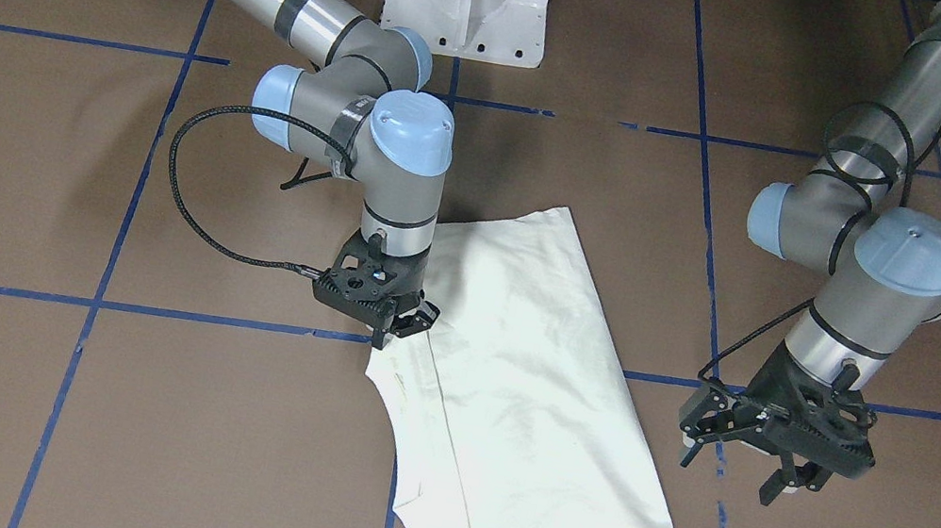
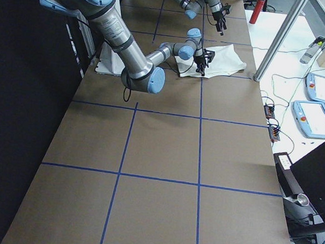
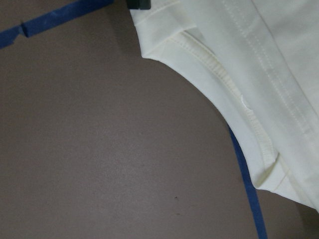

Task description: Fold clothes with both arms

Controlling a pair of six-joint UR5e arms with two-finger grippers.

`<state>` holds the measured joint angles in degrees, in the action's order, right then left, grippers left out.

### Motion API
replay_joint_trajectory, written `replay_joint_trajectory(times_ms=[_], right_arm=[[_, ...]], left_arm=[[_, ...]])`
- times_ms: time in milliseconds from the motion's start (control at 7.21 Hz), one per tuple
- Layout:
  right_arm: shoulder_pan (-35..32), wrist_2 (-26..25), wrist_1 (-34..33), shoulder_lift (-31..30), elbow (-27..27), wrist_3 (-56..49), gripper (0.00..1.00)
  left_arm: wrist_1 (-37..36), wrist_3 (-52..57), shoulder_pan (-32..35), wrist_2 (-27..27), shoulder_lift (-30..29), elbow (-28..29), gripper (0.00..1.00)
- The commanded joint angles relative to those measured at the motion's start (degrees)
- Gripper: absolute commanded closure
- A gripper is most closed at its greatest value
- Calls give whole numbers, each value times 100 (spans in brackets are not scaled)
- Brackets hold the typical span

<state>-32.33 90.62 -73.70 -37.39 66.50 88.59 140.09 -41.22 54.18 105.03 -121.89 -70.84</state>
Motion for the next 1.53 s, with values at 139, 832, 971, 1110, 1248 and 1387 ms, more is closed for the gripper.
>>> replay_joint_trajectory(times_ms=[139,832,971,1110,1248,1387], right_arm=[[-19,0,-4,13,12,-52,57],[-36,0,14,13,12,-61,42],[-36,0,5,-13,3,-61,42],[-36,0,5,-14,-15,-61,43],[-28,0,5,-31,-23,-61,43],[-10,0,5,-57,-41,-70,43]], left_arm=[[1,0,-4,0,-1,0,0],[1,0,-4,0,7,9,0],[1,0,-4,0,-1,9,0],[-8,0,-4,0,7,9,0],[-8,0,-4,0,7,9,0],[-8,0,-4,0,7,9,0]])
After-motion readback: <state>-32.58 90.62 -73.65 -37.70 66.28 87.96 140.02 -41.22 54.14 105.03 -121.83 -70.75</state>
